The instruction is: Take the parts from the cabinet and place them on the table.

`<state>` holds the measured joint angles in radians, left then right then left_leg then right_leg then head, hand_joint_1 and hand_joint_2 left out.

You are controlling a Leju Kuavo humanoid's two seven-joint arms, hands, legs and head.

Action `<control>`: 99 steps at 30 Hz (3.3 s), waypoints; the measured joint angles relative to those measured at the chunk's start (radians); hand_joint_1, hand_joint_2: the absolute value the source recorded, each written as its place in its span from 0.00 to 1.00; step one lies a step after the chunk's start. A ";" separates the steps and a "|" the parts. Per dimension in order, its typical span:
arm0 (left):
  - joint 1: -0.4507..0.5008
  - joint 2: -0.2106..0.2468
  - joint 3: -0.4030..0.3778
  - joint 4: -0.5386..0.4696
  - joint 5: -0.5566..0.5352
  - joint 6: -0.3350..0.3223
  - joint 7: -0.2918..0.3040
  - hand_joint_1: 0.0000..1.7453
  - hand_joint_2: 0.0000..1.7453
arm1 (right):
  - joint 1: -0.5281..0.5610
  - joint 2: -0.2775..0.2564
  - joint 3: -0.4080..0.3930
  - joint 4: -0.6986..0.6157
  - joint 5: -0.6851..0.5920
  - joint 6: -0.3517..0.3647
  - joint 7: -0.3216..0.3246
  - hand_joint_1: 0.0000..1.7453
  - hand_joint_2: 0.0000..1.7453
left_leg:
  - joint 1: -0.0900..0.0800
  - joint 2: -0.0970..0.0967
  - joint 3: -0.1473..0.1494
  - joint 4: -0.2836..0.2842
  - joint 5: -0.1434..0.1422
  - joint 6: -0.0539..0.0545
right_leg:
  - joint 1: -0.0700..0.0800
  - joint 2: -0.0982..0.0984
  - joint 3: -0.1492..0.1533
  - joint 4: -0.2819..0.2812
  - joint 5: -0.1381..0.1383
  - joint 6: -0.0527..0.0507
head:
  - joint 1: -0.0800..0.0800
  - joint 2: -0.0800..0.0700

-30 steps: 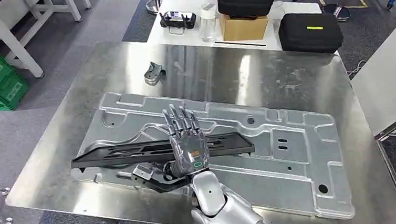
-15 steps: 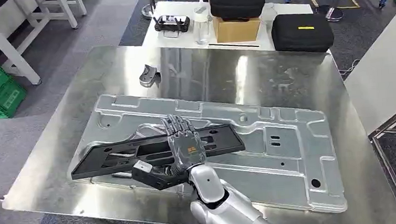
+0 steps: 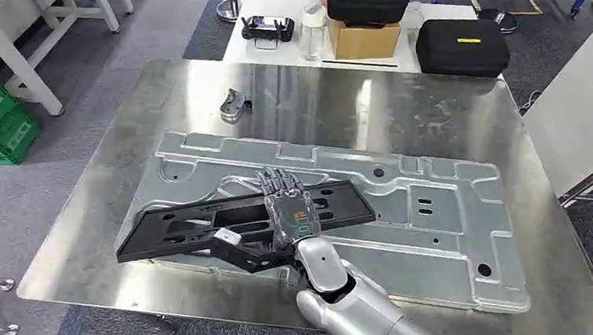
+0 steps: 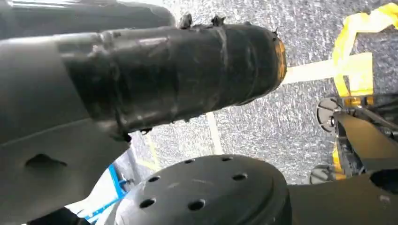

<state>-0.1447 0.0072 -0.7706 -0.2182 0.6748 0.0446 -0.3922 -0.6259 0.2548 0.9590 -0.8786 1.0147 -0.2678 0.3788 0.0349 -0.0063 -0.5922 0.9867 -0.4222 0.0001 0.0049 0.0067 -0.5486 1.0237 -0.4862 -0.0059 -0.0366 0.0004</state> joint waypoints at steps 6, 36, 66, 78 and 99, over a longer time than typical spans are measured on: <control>-0.001 0.003 0.000 0.000 0.000 0.000 -0.001 0.00 0.00 | -0.005 -0.022 0.001 -0.031 -0.001 0.037 0.023 0.00 1.00 | 0.000 0.001 -0.001 -0.012 0.011 -0.033 | -0.002 -0.006 0.033 -0.090 0.039 -0.020 | -0.003 0.000; 0.018 0.016 0.000 0.001 0.029 0.007 -0.027 0.00 0.00 | 0.013 -0.248 -0.034 -0.377 0.076 0.146 0.137 0.00 1.00 | -0.004 0.000 0.007 -0.018 0.003 -0.034 | 0.001 -0.004 -0.014 -0.071 0.054 -0.014 | -0.004 0.000; 0.048 0.039 0.006 0.003 0.068 0.024 -0.061 0.00 0.00 | 0.167 -0.513 -0.189 -0.858 0.060 0.132 0.174 0.00 1.00 | -0.008 -0.006 0.019 -0.030 0.010 -0.025 | -0.007 -0.001 -0.018 -0.064 0.064 0.009 | -0.005 0.000; 0.037 0.064 0.006 0.003 0.070 0.029 -0.057 0.00 0.00 | 0.176 -0.490 -0.179 -0.901 0.053 0.119 0.154 0.00 1.00 | -0.024 0.002 0.138 -0.038 -0.106 -0.001 | 0.014 -0.008 -0.086 -0.063 0.138 -0.013 | -0.005 0.000; 0.042 0.057 0.006 0.004 0.070 0.019 -0.052 0.00 0.00 | 0.173 -0.476 -0.176 -0.918 0.039 0.080 0.145 0.00 1.00 | -0.016 0.004 -0.058 -0.013 0.036 -0.024 | -0.009 -0.014 0.076 -0.115 0.013 -0.014 | -0.002 0.000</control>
<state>-0.1030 0.0641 -0.7645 -0.2144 0.7450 0.0633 -0.4440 -0.4524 -0.2217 0.7828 -1.7964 1.0536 -0.1881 0.5238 0.0188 -0.0020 -0.6506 0.9735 -0.3859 -0.0243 -0.0040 -0.0070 -0.4725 0.9091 -0.4729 -0.0200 -0.0389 0.0004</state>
